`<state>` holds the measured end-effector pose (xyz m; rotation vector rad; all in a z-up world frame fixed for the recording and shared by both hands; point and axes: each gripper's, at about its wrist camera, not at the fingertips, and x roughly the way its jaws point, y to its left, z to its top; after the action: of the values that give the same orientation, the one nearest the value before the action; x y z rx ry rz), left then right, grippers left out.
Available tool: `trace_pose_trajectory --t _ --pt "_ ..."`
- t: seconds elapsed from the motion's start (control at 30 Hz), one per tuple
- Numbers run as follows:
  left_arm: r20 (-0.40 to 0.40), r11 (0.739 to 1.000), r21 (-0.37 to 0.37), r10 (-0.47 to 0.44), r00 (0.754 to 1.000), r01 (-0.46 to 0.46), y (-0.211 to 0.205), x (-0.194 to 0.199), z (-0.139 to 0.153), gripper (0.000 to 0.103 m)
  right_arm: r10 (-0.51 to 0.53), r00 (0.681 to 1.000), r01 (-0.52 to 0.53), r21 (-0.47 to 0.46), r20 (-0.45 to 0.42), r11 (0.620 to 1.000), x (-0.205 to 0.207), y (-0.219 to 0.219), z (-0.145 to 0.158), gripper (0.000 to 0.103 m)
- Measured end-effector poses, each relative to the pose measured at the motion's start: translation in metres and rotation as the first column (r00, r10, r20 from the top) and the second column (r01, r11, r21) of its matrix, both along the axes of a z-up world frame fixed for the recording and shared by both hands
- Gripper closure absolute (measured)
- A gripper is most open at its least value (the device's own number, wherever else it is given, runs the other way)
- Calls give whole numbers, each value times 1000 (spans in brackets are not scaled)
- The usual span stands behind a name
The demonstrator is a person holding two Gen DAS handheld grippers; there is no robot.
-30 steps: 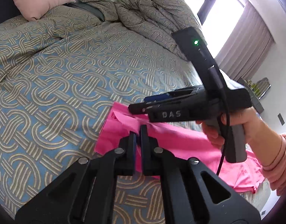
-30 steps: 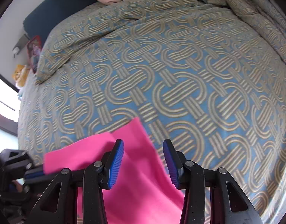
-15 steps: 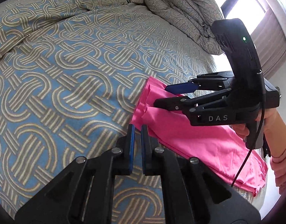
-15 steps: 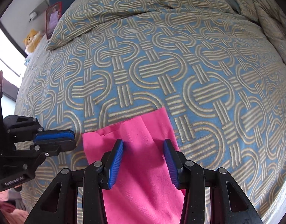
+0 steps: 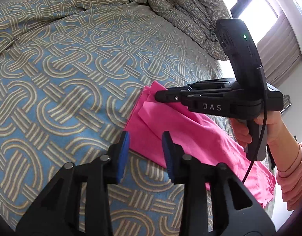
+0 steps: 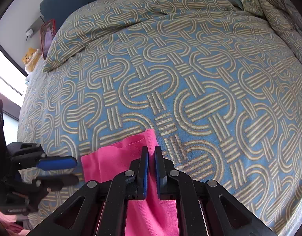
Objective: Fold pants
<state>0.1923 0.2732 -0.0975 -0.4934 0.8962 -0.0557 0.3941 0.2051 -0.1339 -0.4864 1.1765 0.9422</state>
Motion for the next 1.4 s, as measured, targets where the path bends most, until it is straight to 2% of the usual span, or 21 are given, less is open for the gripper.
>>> trace_pose_trajectory --t 0.13,0.23,0.27,0.3,0.33,0.4,0.5,0.57,0.63,0.73,0.87,1.0,1.03,1.07,1.13,1.17,1.2,1.27,1.33,1.4 --pt "-6 1000 25 -15 1000 16 -2 20 -3 67 -9 1000 9 12 -1 1000 -1 1 0 96" --pt "23 998 42 -44 999 43 -2 34 -2 67 -6 1000 6 7 -1 1000 -1 1 0 96" --pt "31 997 41 -62 998 60 -2 38 -2 76 -5 1000 5 6 0 1000 -1 1 0 96" --pt "37 996 29 -90 995 89 -3 42 -1 97 -5 1000 5 7 1 1000 0 1 0 96" --pt "45 994 10 -107 993 107 -4 43 2 101 -8 1000 8 8 0 1000 0 1 0 96" --pt "93 989 -17 -145 985 147 -8 35 14 101 -21 1000 21 18 -5 1000 0 2 0 96" --pt "130 987 48 -158 979 153 -16 16 34 101 -10 1000 12 76 -28 997 -4 -2 8 97" --pt "143 987 61 -154 978 147 -15 6 41 101 5 1000 -3 113 -16 994 -8 -2 18 97" --pt "128 985 117 -143 981 128 -11 3 42 100 13 1000 -13 126 7 992 -10 2 24 97" --pt "39 981 174 -99 994 91 -1 8 27 99 -13 998 9 71 62 997 -6 11 20 97" --pt "-16 990 125 -59 998 60 14 3 9 99 -44 994 43 18 101 999 -2 13 12 97" --pt "-21 996 75 -40 999 41 20 -8 1 99 -51 995 50 11 91 999 -2 3 13 97" --pt "-19 997 60 -45 999 46 18 -12 0 99 -47 995 46 14 83 999 -3 0 14 96" --pt "-16 997 54 -52 999 53 15 -12 0 99 -35 997 33 21 65 999 -5 -4 16 90" --pt "-11 995 69 -70 997 71 8 -9 0 93 7 1000 -7 27 27 1000 -10 -10 18 76" --pt "-9 993 87 -77 997 78 4 -4 1 86 28 999 -29 25 25 999 -14 -11 18 70" --pt "-4 991 105 -85 996 85 -1 0 3 82 44 998 -45 16 37 999 -16 -11 18 67" --pt "5 986 125 -113 994 111 -8 13 4 81 68 996 -67 -18 51 998 -20 -8 13 66" --pt "2 984 127 -128 992 127 -13 23 4 81 71 996 -69 -51 49 996 -21 -4 5 67" --pt "10 979 130 -158 987 155 -19 30 5 83 63 997 -61 -45 44 997 -21 -2 2 97"
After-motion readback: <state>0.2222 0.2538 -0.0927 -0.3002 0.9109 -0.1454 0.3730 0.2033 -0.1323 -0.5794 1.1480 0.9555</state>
